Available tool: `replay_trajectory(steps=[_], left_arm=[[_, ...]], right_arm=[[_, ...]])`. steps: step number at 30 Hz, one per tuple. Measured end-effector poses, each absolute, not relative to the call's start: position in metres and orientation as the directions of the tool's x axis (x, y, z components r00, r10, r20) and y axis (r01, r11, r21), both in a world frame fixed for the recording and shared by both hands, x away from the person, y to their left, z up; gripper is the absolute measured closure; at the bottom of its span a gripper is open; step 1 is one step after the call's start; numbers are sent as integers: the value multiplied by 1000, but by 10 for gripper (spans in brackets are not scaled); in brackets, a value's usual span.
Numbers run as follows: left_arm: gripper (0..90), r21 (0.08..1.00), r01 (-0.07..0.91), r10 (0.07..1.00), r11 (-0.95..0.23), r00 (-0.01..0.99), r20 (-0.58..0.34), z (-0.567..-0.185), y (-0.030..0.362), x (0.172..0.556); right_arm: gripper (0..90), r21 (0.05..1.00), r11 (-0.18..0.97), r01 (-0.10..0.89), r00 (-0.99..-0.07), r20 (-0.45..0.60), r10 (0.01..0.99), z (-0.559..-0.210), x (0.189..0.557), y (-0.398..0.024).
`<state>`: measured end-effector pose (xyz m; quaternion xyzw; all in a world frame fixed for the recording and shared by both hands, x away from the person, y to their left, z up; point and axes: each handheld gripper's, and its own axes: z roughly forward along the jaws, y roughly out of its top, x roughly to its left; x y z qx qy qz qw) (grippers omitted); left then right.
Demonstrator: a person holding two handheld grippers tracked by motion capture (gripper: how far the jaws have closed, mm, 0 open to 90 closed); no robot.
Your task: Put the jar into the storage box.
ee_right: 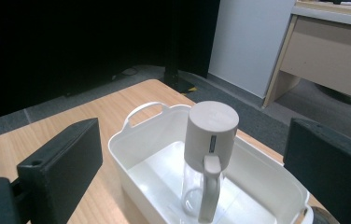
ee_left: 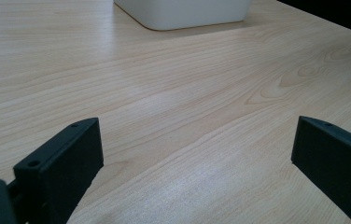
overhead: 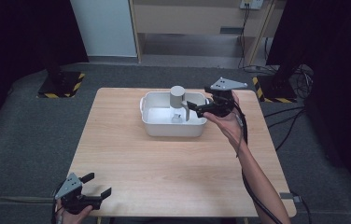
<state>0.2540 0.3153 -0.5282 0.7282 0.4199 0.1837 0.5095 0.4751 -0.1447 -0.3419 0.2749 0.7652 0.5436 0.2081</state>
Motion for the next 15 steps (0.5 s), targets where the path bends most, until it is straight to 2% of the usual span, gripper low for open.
replay_trajectory(steps=[15], left_arm=[[9,896,424,800,-129,579,-159,-528,315,254]], right_arm=[[41,950,251,187,-761,-21,648,-358,434,-173]])
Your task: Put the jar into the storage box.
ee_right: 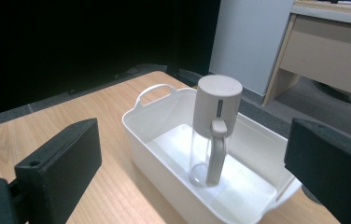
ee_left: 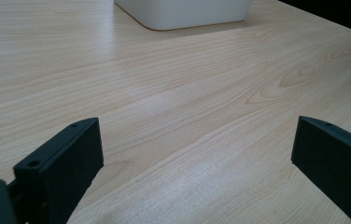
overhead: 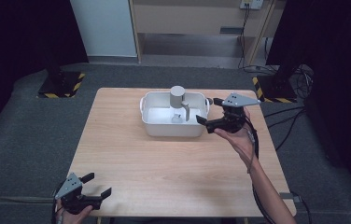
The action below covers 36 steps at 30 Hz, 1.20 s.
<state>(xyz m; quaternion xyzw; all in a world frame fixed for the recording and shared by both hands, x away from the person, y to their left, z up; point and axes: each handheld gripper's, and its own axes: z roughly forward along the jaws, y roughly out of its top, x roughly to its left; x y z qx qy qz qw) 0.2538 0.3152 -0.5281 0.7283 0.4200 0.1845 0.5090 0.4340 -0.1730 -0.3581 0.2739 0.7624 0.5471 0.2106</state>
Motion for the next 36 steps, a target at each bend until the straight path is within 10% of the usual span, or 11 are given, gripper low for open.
replay_trajectory(steps=[36], left_arm=[[8,895,427,801,-127,576,-161,-528,315,254]], right_arm=[[28,948,206,241,-659,5,752,-425,342,-263]])
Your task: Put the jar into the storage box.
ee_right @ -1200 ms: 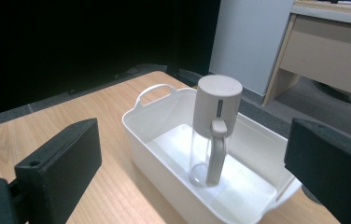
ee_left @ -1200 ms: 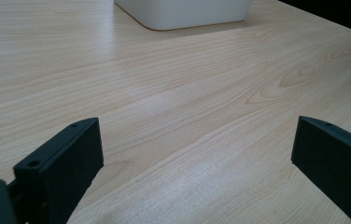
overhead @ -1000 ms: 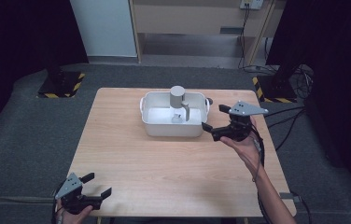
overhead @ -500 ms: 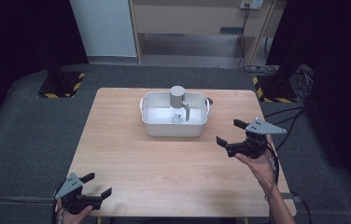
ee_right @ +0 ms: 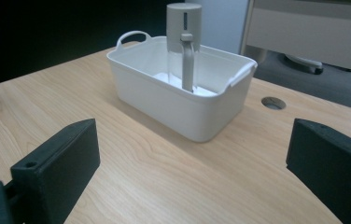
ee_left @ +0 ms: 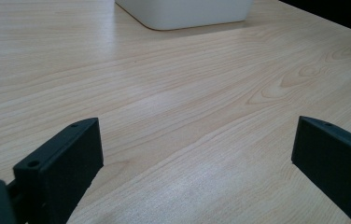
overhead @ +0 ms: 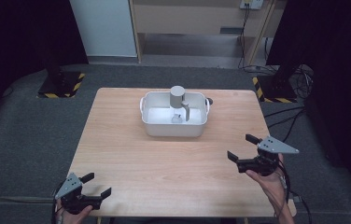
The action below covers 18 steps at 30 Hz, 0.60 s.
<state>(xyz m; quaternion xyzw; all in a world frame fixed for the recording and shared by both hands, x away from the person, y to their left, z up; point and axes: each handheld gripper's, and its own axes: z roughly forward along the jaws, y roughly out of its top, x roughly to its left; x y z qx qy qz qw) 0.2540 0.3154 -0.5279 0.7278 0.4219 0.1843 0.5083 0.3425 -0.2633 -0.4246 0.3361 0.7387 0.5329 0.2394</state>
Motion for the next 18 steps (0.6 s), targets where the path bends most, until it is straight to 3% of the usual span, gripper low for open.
replay_trajectory(steps=[18], left_arm=[[7,894,430,803,-125,573,-163,-528,315,255]], right_arm=[[29,943,153,294,-605,60,794,-469,313,-286]])
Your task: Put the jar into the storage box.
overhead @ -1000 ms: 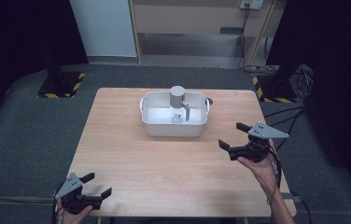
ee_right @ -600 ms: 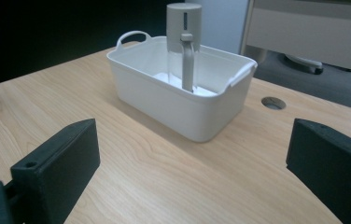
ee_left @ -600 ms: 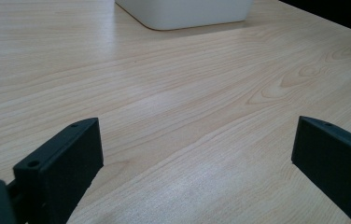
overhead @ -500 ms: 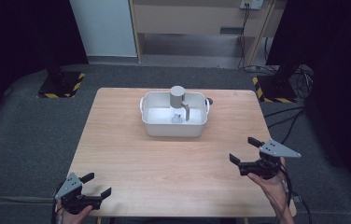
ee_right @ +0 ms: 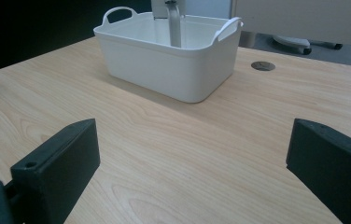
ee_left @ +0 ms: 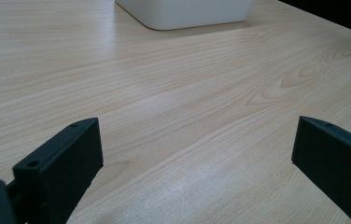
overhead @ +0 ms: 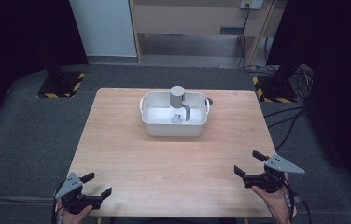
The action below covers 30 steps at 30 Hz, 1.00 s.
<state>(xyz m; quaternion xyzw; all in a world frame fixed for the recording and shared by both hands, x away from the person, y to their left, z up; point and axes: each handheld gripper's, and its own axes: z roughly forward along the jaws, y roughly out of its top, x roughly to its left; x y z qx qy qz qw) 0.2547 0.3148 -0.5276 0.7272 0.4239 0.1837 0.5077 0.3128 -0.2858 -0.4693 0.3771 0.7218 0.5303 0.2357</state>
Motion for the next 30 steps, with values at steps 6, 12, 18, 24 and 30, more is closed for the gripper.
replay_trajectory(steps=[6,12,18,24,30], left_arm=[[6,893,430,802,-132,575,-159,-527,313,256],[6,891,433,804,-135,574,-156,-528,313,256],[6,893,430,802,-133,575,-158,-528,314,254],[7,894,427,799,-138,582,-154,-528,313,254],[7,895,423,796,-138,586,-155,-528,313,253]], right_arm=[[29,942,148,301,-596,65,801,-481,306,-290],[28,941,149,304,-590,63,805,-490,303,-291],[28,942,135,307,-590,77,803,-500,302,-292],[29,942,129,308,-594,85,800,-508,301,-292],[29,938,126,323,-597,99,796,-517,299,-294]])
